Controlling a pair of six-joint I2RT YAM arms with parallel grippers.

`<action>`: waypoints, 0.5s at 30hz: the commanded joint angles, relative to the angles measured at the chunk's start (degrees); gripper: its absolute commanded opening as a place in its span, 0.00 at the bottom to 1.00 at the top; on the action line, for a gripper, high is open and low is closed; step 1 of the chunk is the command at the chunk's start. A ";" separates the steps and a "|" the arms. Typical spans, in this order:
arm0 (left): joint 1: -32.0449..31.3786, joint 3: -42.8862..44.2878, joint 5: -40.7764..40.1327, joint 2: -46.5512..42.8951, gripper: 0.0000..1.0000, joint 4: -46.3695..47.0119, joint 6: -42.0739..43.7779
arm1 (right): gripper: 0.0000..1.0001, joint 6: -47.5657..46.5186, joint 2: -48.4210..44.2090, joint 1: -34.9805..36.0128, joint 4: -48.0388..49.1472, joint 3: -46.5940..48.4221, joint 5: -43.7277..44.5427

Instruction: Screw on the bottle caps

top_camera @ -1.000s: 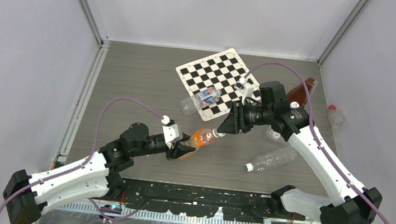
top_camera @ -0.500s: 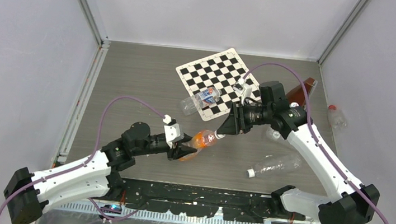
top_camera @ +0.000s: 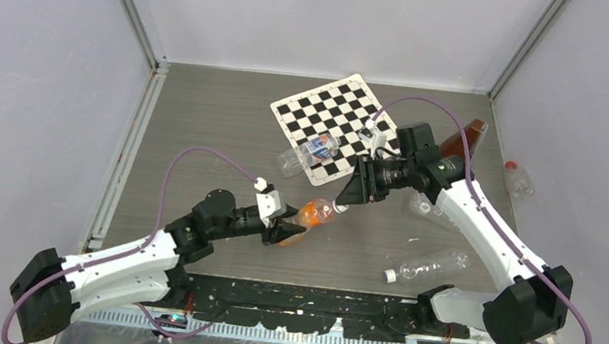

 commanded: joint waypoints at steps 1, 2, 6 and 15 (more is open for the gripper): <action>-0.14 1.23 -1.80 0.92 0.00 19.51 2.24 | 0.01 2.57 0.66 0.95 -0.16 1.64 -7.07; -0.13 0.60 -2.28 1.37 0.00 20.01 2.38 | 0.01 2.75 0.69 0.85 -0.14 1.66 -6.38; -0.13 -3.56 -3.73 4.45 0.00 25.40 1.96 | 0.01 3.35 0.97 0.61 0.08 1.23 -5.34; -0.13 -8.18 -6.45 9.18 0.04 32.73 -0.14 | 0.01 7.88 2.69 1.03 5.20 -2.13 -5.07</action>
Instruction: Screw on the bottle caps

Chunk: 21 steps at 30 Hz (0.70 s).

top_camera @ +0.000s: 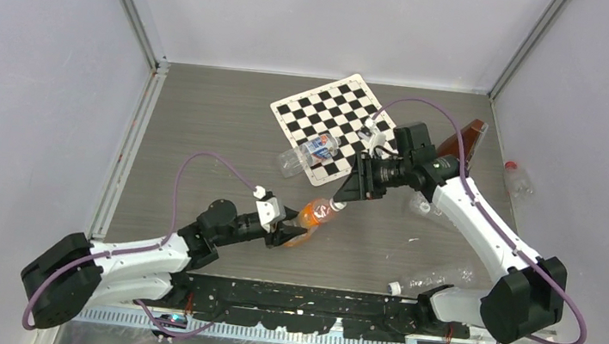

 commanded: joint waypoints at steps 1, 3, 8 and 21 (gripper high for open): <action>-0.13 -0.45 -4.12 0.39 0.04 12.57 -0.10 | 0.01 4.45 0.55 2.41 2.12 -1.27 -5.24; -0.13 -1.15 -4.54 0.09 0.06 11.73 -1.50 | 0.01 4.39 0.78 3.43 1.89 -1.33 -3.87; -0.13 -1.26 -6.07 -1.85 0.18 5.93 -2.86 | 0.01 4.86 0.64 6.75 1.61 -1.24 0.96; -0.21 4.37 -9.92 -3.10 0.55 -12.93 -3.30 | 0.01 8.80 1.61 14.82 4.17 0.61 7.67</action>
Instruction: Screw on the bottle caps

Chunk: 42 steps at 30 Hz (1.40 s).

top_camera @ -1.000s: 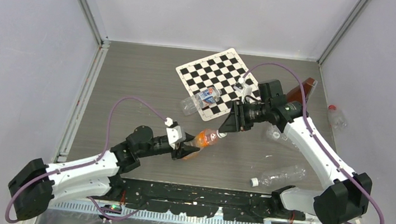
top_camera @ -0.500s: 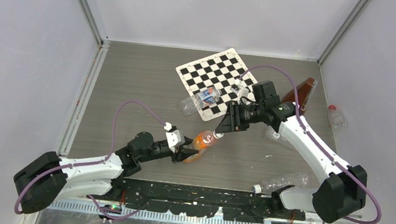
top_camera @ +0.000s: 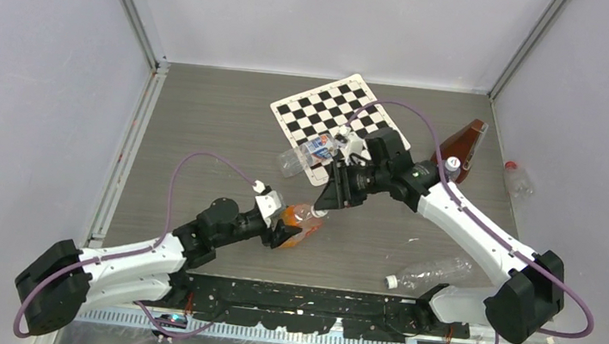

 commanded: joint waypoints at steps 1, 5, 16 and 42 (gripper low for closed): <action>-0.11 4.61 -3.78 1.27 0.58 -3.85 -1.05 | 0.01 3.26 1.16 4.92 -0.54 0.62 -2.25; -0.11 5.17 -3.74 1.93 0.51 -3.93 -1.71 | 0.01 3.84 1.12 6.23 -0.60 0.95 -0.52; -0.11 3.40 0.36 -3.55 0.01 -2.96 2.68 | 0.01 3.09 -0.13 7.05 -4.32 3.19 2.78; -0.11 14.11 3.84 2.19 0.00 4.52 -6.08 | 0.01 -2.40 4.92 6.83 -23.53 23.79 10.39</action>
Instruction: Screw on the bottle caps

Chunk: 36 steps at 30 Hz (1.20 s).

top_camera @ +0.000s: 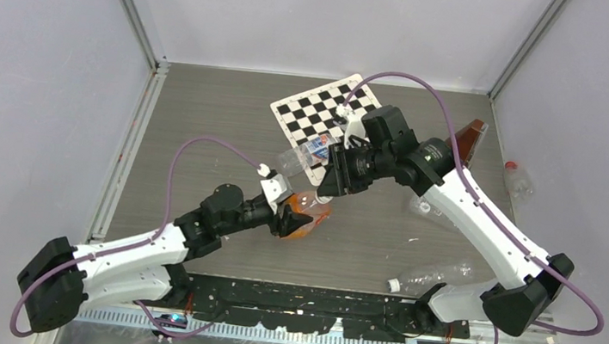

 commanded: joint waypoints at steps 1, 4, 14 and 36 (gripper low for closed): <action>0.00 3.34 3.55 0.81 0.00 12.12 -2.00 | 0.01 -1.20 3.21 -0.16 -6.58 5.61 -2.05; -0.01 2.98 4.84 1.10 0.00 13.66 -1.25 | 0.01 -2.26 4.75 -0.35 -9.83 7.76 -1.67; 0.00 3.73 6.70 2.17 0.00 13.44 -1.52 | 0.01 -10.26 5.94 -0.66 -15.87 11.52 -3.71; 0.00 6.30 -8.02 8.30 0.00 28.07 2.00 | 0.01 6.64 8.80 -1.05 -14.89 11.70 9.97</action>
